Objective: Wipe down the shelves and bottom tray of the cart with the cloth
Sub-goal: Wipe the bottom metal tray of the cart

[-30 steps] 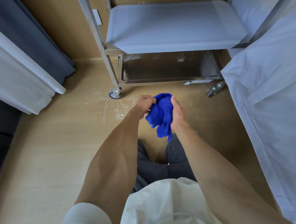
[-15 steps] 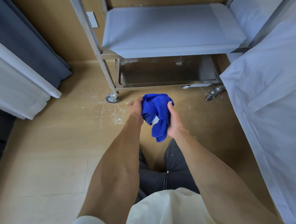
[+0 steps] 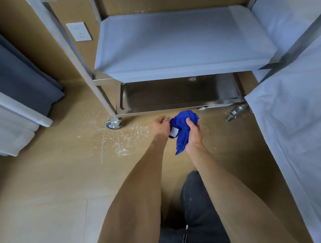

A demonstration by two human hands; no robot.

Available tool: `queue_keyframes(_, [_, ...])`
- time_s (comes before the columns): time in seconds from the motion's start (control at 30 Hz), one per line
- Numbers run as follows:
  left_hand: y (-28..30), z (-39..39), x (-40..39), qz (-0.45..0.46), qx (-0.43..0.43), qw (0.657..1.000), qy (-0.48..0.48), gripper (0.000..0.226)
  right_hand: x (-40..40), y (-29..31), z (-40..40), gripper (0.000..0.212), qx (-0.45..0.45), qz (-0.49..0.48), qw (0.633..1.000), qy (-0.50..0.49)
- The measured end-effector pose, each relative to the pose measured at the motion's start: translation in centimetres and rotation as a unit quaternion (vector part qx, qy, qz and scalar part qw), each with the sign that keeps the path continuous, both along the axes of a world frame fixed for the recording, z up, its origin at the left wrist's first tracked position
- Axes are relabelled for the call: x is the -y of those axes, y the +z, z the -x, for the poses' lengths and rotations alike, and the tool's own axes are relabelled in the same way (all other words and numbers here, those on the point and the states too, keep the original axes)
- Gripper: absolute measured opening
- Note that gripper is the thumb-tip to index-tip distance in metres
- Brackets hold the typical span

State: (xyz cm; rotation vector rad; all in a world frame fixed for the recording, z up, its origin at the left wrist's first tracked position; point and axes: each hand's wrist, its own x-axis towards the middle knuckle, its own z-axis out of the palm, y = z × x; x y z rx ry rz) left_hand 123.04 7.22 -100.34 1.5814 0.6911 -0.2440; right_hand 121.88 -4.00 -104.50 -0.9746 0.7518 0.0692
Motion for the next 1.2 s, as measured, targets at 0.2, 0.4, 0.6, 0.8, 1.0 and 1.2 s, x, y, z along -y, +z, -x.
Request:
queue_keyframes(0.2, [-4.1,-6.5,-7.2,-0.350,-0.041,0.904,0.241,0.061,4.8,-2.0,-10.5,0.025,-0.055,0.333,0.938,-0.073])
queue_keyframes(0.4, [-6.1,-13.4,-15.5,-0.393,0.098,0.837,0.369,0.055,10.9,-7.8,-19.7,0.051,-0.099,0.657,0.742,0.092])
queue_keyframes(0.6, [-8.6,-13.7,-17.5,-0.413,0.077,0.824,0.380,0.034,1.2,-9.2,-23.6,0.044,-0.038,0.699,0.689,0.185])
queue_keyframes(0.8, [-8.5,-12.5,-18.6,-0.414,0.113,0.849,0.308,0.025,-17.8,-9.6,-20.8,0.042,0.137,0.670,0.669,0.291])
queue_keyframes(1.0, [-8.7,-12.0,-19.5,-0.401,0.135,0.861,0.281,0.045,-25.3,-9.3,-16.9,0.056,0.181,0.637,0.626,0.412])
queue_keyframes(1.2, [-10.9,-10.3,-17.8,-0.324,0.052,0.915,0.234,0.058,-23.5,-9.5,-16.1,0.062,0.169,0.686,0.619,0.344])
